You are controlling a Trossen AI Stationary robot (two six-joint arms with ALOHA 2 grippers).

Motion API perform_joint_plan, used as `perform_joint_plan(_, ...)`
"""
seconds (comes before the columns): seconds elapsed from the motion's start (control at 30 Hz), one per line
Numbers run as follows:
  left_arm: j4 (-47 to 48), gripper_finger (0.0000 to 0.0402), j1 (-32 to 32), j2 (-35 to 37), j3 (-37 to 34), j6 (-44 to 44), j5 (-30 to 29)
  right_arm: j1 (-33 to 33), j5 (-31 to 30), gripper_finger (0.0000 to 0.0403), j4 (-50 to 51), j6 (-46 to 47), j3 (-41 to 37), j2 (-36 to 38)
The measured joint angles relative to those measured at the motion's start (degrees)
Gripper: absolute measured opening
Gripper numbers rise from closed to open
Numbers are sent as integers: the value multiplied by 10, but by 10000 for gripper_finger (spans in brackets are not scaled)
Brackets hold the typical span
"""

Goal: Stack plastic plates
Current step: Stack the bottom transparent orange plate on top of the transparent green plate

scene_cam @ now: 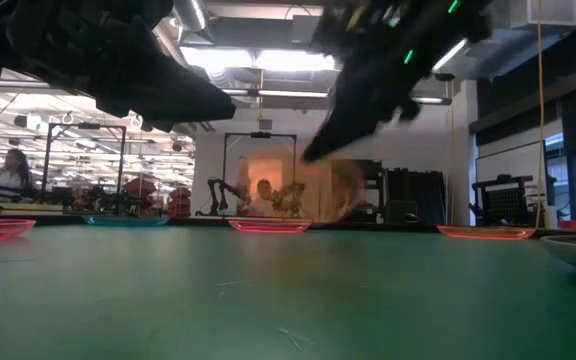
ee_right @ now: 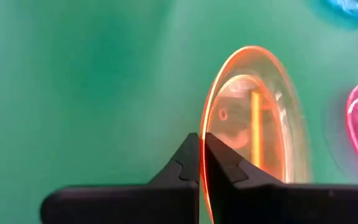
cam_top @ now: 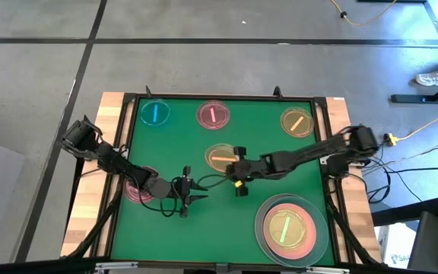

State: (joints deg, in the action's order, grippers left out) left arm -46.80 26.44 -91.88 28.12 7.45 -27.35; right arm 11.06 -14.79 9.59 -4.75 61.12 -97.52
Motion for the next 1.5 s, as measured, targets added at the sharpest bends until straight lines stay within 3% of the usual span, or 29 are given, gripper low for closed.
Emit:
perform_joint_plan(0.47, -5, 92, 0, 0, 0, 1, 0, 140, 25, 1, 222, 200, 1, 212)
perform_joint_plan(0.73, -5, 92, 0, 0, 0, 1, 0, 239, 93, 1, 262, 421, 1, 282)
perform_joint_plan(1.0, -4, 92, 0, 0, 0, 1, 0, 360, 108, 1, 279, 654, 1, 284)
perform_joint_plan(1.13, -4, 92, 0, 0, 0, 11, 0, 415, 71, 1, 315, 731, 1, 268)
perform_joint_plan(1.27, -4, 92, 0, 0, 0, 12, 0, 446, 19, 1, 336, 755, 1, 239)
perform_joint_plan(1.5, -4, 92, -1, 0, 0, 12, 0, 424, 35, 5, 325, 752, 1, 191)
